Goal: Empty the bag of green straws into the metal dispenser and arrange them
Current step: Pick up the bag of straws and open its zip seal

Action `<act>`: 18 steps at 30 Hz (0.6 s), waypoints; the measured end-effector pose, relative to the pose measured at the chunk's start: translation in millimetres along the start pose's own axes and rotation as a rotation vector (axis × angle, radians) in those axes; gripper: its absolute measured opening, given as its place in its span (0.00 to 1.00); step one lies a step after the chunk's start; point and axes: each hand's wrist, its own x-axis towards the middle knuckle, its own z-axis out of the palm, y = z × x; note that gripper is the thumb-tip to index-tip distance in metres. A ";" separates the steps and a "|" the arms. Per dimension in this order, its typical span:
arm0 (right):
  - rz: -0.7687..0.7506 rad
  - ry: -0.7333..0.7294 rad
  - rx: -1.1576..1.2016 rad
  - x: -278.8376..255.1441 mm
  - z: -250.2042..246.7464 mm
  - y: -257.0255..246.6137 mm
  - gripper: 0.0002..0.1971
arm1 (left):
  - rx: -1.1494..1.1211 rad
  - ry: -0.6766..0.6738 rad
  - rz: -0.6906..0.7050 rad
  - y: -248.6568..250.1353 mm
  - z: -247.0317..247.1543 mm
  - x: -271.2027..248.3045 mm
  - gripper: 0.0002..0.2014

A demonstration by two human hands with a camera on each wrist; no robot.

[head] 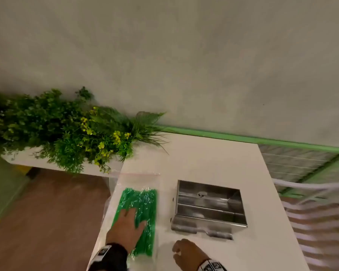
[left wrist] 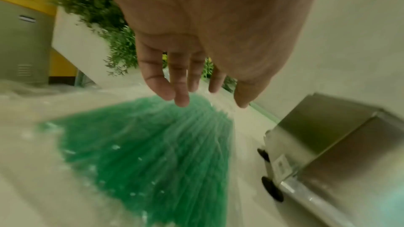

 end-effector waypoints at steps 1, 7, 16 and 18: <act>-0.022 -0.005 0.010 12.2 12.7 -5.8 0.11 | 0.035 -0.034 -0.059 5.7 6.0 8.7 0.36; -0.031 0.086 0.025 33.0 43.5 -55.2 0.18 | 0.055 -0.068 -0.070 -0.3 34.3 16.9 0.24; -0.220 0.758 0.006 45.0 -15.6 -112.9 0.26 | -0.166 0.018 0.181 -86.1 14.7 -39.1 0.15; -0.067 0.803 -0.081 52.1 -38.5 -127.9 0.31 | -0.168 0.052 0.232 -96.9 8.0 -49.1 0.14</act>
